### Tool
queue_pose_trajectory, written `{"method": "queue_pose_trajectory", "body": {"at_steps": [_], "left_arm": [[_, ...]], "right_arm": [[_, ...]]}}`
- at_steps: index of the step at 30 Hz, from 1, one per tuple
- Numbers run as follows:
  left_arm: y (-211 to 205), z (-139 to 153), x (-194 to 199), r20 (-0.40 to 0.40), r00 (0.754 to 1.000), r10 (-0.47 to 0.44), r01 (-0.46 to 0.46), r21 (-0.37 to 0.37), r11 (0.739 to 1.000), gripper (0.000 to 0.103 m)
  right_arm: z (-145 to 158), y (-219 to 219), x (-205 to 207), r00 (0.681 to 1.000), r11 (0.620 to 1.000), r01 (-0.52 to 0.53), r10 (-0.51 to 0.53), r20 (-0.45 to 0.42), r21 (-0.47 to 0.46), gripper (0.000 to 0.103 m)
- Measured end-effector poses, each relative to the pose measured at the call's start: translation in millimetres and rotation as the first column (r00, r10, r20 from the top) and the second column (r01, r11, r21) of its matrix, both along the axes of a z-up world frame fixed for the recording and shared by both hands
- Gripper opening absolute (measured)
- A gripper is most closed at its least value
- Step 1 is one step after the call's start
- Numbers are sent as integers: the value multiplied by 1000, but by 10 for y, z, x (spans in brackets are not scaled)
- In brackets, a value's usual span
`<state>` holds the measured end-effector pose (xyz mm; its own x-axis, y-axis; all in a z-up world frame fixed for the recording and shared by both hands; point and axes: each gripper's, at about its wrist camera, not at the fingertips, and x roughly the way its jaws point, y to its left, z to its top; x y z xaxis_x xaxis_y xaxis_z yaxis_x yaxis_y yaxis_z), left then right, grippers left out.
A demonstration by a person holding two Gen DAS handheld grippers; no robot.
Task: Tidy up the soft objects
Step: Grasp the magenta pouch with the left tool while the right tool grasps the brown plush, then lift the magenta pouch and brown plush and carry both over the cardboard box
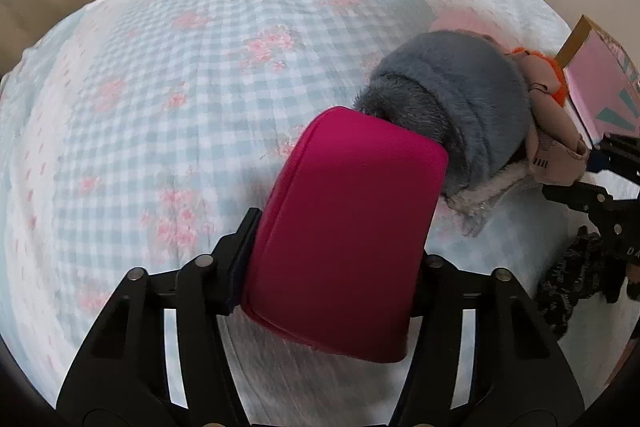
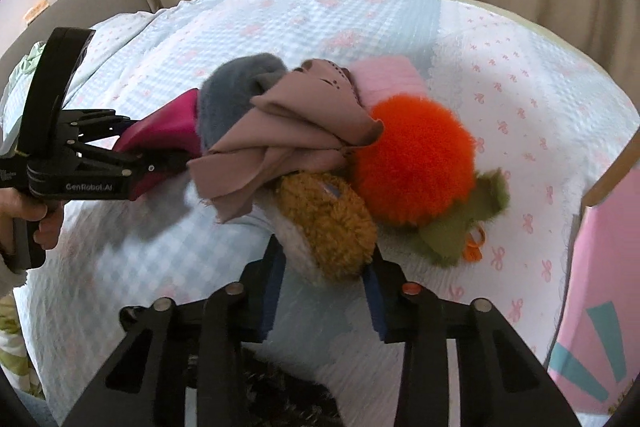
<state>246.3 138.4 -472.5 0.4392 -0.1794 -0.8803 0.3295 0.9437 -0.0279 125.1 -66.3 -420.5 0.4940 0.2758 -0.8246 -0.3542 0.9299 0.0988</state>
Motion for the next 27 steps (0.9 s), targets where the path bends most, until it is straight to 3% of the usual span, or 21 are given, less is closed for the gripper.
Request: {"method": "queue_pose_trajectory", "body": {"at_steps": [16,21,27], "left_arm": [[105,469,-436,25,994,109,-108,-31,994,49],[24,800,-590,41,991,126,-125,-41,991,49],[-174,1422,-708,85,985,149,-145,-54,988,49]], "right_arm": [[371,-100,-355,998,998,36,-38,44,43,26],[672,-216,-468,996,997,56,-60,63,57,26],[1231,-395,-644,990,993,80,-89,108,90,26]]}}
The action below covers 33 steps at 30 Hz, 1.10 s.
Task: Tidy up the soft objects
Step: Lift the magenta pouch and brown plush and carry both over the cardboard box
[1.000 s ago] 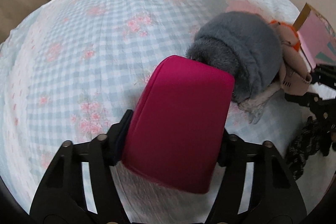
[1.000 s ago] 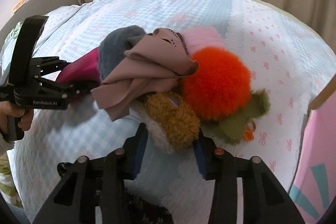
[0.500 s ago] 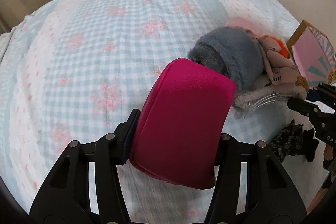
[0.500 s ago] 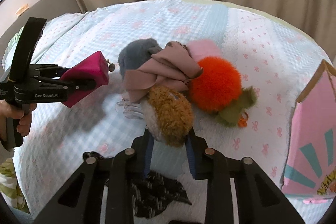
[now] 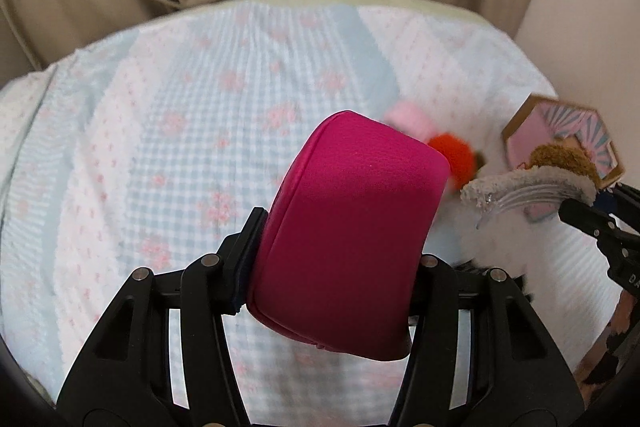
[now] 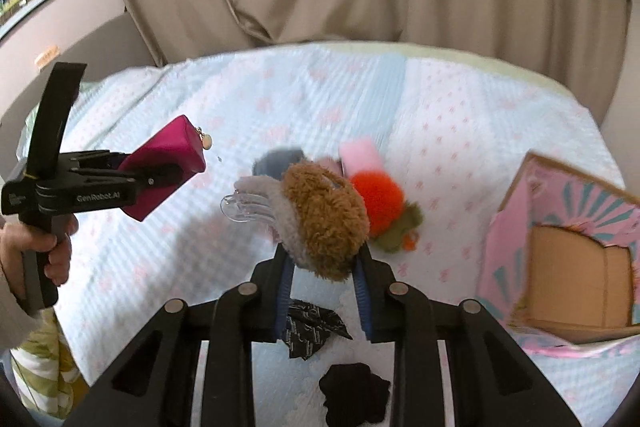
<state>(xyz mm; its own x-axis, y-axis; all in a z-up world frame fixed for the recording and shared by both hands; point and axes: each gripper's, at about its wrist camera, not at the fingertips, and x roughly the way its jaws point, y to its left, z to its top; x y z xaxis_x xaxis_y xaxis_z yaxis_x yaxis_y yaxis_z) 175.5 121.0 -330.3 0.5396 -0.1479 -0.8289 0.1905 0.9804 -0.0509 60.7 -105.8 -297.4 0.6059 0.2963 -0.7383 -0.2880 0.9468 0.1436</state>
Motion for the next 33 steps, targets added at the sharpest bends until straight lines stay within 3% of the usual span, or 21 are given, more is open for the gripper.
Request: {"method": "queue_pose_trajectory", "body": {"at_steps": [9,17,25,33], "left_arm": [[-556,1060,-210,105,994,39,-37,-23,999,49],[-1424,1855,-487,199,978,69,-55,-74,996,49],[-2446,2047,-638,230,973,38,-15,-102,995,49],[-3454,1660,-429,142,989,-42,56,-93,994,49]], "right_arm": [[1056,-513,-257,994,998,56,-57,93,12,26],[1819,-1261,-495,981,996,93,-92,172,2,26],[2004,-2132,-695,969,985,170,-165,182,-15,26],[1834,-2934,-573,957,958,281,-275,94,-53,26]]}}
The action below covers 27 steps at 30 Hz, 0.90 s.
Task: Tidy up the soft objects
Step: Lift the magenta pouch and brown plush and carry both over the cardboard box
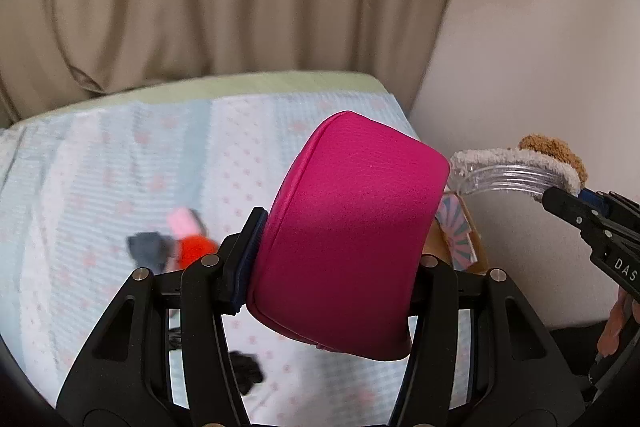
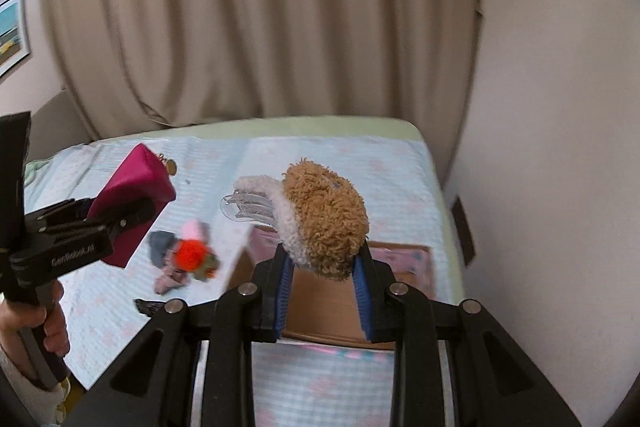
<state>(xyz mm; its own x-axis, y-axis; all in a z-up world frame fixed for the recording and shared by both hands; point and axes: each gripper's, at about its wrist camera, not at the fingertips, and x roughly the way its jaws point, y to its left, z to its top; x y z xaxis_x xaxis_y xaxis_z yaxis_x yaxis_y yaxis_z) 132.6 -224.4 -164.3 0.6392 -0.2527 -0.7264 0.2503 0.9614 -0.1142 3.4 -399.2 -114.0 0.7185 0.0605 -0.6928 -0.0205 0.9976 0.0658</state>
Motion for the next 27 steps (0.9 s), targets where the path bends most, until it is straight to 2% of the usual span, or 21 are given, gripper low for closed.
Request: {"method": "queue_pose_trajectory", "body": {"at_steps": [6,12,21,27], "left_arm": [[-496,-389,365,-68,997,-41,44,42,998,49],[-895,-920,679,-154,985,-78,93,92,991,49],[-1199,-1895,962,-335,936,-107,170,166,971,49],[-1220,-2237,1064,-395,913,-106,205,218,954,49]], "right_arm": [[-356,-379,294,995,999,47,-46,-92,4,26],[-885,-622,648,976,998,50,-41,-214,37,26],[-1733,-851,981,926,993,52,-7,-378,108,26],[-2091,-901,1167,894,988,72,-2,-448,140,27]]}}
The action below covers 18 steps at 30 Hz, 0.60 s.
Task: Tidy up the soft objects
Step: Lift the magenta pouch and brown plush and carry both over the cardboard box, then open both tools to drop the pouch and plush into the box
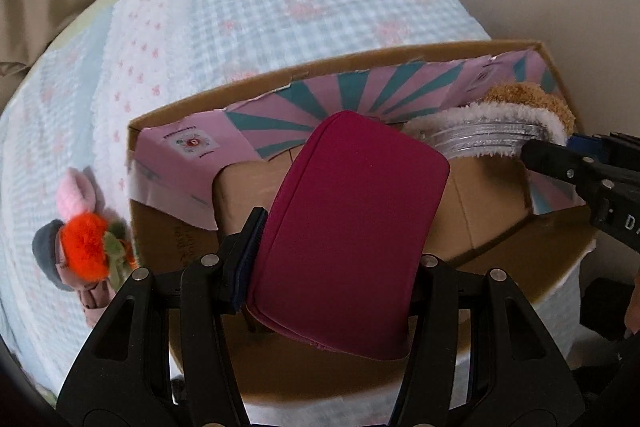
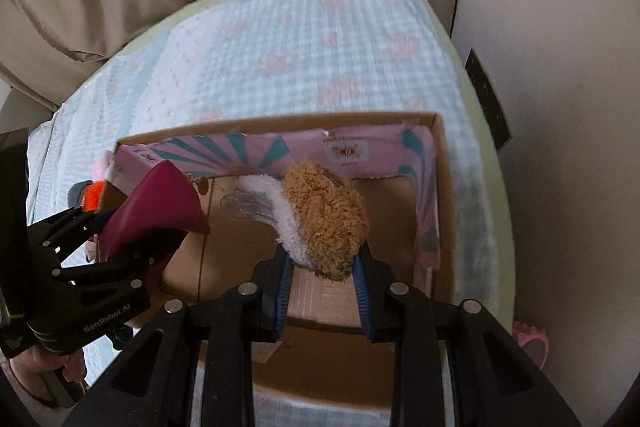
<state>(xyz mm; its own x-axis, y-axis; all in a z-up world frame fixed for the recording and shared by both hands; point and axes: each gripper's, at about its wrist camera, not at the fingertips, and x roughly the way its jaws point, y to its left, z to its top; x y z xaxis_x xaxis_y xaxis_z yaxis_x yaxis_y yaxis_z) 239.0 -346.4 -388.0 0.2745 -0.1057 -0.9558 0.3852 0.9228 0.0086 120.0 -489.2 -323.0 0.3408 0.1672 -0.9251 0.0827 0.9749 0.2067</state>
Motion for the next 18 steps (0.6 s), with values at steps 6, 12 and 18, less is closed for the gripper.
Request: {"method": "queue_pose_trajectory", "body": {"at_steps": [6,12,18], "left_arm": [[-45,-30,53,27,999,-33,31,59,998,102],[-98,92,43,75,995,-67,59,99,993,103],[-79,178,37,75,996,-57,52,73,996,103]], "right_arm": [[-179,-10,150,998,1000,22,-22,-65,-6,60],[-187,37,183,996,994,27,-18,-85,102,102],[-154,70,146,997,995,18,-11,-75,94,102]]}}
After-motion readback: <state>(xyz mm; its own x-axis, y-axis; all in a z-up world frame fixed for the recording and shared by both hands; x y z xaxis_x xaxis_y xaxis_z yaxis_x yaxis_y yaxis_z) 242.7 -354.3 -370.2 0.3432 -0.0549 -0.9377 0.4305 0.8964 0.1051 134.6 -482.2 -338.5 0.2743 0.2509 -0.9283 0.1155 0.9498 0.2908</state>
